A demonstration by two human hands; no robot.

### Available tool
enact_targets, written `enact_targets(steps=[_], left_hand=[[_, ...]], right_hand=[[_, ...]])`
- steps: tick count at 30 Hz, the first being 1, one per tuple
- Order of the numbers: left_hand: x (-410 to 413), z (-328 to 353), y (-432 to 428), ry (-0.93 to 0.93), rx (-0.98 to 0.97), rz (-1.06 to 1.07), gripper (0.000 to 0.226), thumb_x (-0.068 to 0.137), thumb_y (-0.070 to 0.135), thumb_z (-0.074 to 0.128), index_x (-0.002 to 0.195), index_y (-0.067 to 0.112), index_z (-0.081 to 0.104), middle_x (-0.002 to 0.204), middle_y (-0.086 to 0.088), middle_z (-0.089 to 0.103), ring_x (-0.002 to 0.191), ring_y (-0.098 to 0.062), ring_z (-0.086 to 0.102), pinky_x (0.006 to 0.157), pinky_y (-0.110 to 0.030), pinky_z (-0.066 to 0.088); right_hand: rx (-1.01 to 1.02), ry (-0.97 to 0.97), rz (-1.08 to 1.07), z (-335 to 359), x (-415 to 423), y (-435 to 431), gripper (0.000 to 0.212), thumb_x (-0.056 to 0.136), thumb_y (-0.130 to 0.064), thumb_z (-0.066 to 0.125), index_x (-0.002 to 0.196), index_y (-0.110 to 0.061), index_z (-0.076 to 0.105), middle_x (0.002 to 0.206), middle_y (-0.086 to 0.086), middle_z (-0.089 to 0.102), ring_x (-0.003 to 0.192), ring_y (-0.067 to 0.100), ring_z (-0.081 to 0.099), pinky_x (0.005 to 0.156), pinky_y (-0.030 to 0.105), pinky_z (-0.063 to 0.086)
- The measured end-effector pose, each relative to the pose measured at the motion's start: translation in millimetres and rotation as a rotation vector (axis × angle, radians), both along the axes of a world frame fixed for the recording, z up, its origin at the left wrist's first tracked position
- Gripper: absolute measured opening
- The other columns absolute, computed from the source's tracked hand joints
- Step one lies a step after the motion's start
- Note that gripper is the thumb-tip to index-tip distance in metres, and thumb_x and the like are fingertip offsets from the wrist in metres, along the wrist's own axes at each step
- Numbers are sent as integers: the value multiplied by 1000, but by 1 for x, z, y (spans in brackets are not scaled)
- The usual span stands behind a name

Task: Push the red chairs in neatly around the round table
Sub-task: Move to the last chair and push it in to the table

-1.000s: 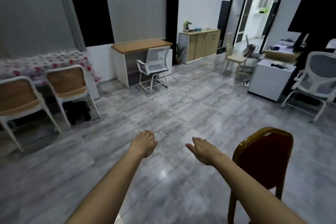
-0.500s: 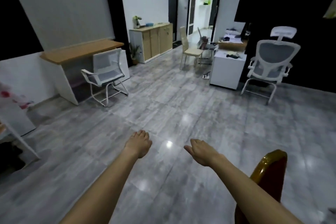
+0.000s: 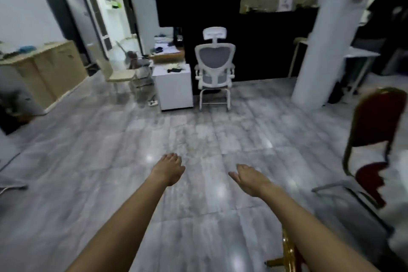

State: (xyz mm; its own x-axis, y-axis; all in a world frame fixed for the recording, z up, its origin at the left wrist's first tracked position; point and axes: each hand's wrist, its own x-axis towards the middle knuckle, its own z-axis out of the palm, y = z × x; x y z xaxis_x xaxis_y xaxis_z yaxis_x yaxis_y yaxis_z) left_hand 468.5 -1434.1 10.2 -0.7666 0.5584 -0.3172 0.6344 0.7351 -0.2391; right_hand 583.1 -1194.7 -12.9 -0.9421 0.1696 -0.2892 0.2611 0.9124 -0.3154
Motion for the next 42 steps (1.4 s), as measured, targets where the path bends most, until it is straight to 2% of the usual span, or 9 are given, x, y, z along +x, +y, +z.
enact_targets(steps=[8, 12, 19, 24, 28, 31, 34, 36, 42], left_hand=[[-68, -2, 224, -107, 127, -526, 51, 106, 28, 21, 148, -1, 28, 158, -19, 24, 148, -32, 20, 121, -41, 20], [-42, -3, 300, -188, 127, -828, 55, 106, 30, 21, 151, -2, 19, 160, -19, 18, 150, -30, 16, 122, -40, 17], [22, -21, 331, -190, 109, -1268, 48, 105, 27, 33, 146, 4, 35, 158, -18, 26, 146, -32, 24, 120, -40, 21], [59, -51, 314, -356, 16, -1379, 63, 98, 13, 49, 153, 11, 20, 162, -11, 18, 150, -26, 20, 121, -35, 21], [82, -65, 301, -400, -93, -1464, 57, 94, 10, 55, 147, 10, 34, 156, -11, 33, 142, -27, 34, 117, -35, 30], [88, -72, 299, -427, -151, -1500, 38, 92, 16, 58, 129, 13, 55, 134, -10, 57, 124, -26, 54, 106, -37, 44], [81, -81, 302, -430, -142, -1517, 25, 92, 23, 58, 116, 15, 62, 121, -6, 64, 114, -23, 59, 99, -36, 48], [78, -85, 304, -447, -113, -1532, 24, 92, 23, 59, 114, 16, 62, 118, -5, 65, 111, -21, 60, 97, -34, 48], [77, -91, 309, -455, -65, -1530, 22, 90, 25, 61, 111, 17, 63, 115, -5, 67, 108, -22, 62, 93, -36, 49]], right_hand=[[83, -7, -710, 4, 75, 128, 51, 99, -45, 33, 128, -5, 47, 131, 21, 53, 119, 38, 51, 100, 50, 42], [77, -74, -967, 5, 132, 117, 52, 101, -44, 29, 128, -2, 47, 133, 20, 52, 120, 35, 51, 100, 44, 40], [-22, -142, -1225, -15, 196, 38, 56, 101, -46, 24, 131, -3, 43, 138, 20, 48, 127, 34, 46, 110, 43, 31], [-246, -152, -1369, -37, 222, -20, 78, 93, -65, 23, 147, -9, 28, 155, 11, 32, 143, 25, 29, 117, 37, 23], [-442, -139, -1412, -56, 240, -63, 117, 55, -99, 22, 133, -16, 50, 138, 5, 54, 123, 21, 52, 107, 36, 40], [-433, -143, -1392, -63, 251, -81, 91, 61, -93, 42, 109, -19, 63, 110, 2, 68, 99, 18, 64, 89, 35, 51], [-340, -200, -1289, -67, 247, -85, 56, 71, -68, 65, 98, -18, 63, 90, 2, 67, 80, 17, 63, 71, 32, 52], [-238, -261, -1205, -71, 244, -82, 35, 77, -50, 65, 90, -19, 61, 87, 4, 65, 74, 16, 59, 62, 29, 47], [-222, -380, -1084, -71, 242, -69, 28, 86, -37, 57, 101, -13, 56, 91, 5, 59, 79, 19, 58, 68, 33, 48]])
